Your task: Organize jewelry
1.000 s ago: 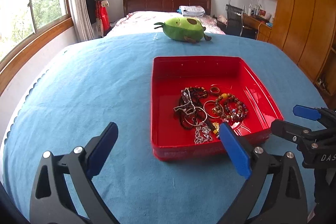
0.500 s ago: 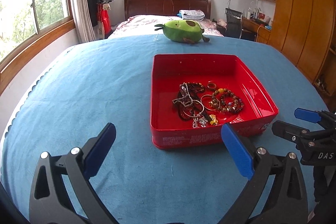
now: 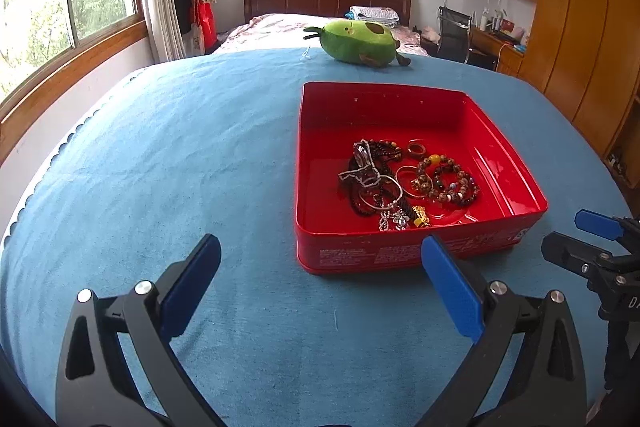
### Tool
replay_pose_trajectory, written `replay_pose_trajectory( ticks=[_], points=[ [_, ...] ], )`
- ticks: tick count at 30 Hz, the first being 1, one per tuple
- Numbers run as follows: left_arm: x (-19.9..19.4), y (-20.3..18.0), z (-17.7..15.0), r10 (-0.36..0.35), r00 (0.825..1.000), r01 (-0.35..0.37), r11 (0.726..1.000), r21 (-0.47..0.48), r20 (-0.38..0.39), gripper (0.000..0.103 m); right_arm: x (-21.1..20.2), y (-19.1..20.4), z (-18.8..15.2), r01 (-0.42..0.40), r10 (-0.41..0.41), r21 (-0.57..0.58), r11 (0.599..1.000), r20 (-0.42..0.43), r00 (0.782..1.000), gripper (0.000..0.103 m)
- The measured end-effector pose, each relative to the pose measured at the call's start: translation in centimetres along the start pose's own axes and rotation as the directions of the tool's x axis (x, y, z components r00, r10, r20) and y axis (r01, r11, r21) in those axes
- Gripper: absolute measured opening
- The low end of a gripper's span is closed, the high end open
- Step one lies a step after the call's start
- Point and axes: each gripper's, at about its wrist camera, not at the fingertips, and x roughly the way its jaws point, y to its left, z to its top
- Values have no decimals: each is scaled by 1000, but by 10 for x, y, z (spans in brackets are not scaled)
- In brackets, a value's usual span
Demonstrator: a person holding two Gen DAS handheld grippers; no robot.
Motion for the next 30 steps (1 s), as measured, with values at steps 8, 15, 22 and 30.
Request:
replay_pose_trajectory(
  ticks=[8, 15, 22, 30],
  points=[
    [2, 0, -1, -4, 1000, 4, 1000, 12, -4, 100, 0, 0, -1, -2, 2, -4, 1000, 1, 1000, 99],
    [1, 1, -2, -14, 1000, 14, 1000, 13, -6, 100, 4, 0, -1, -4, 4, -9, 1000, -4, 1000, 99],
    [0, 0, -2, -16, 1000, 16, 1000, 19, -9, 100, 5, 0, -1, -8, 8, -8, 1000, -6, 1000, 99],
    [0, 0, -2, -17, 1000, 17, 1000, 16, -10, 100, 8, 1, -1, -10, 10, -10, 1000, -11, 1000, 99]
  ],
)
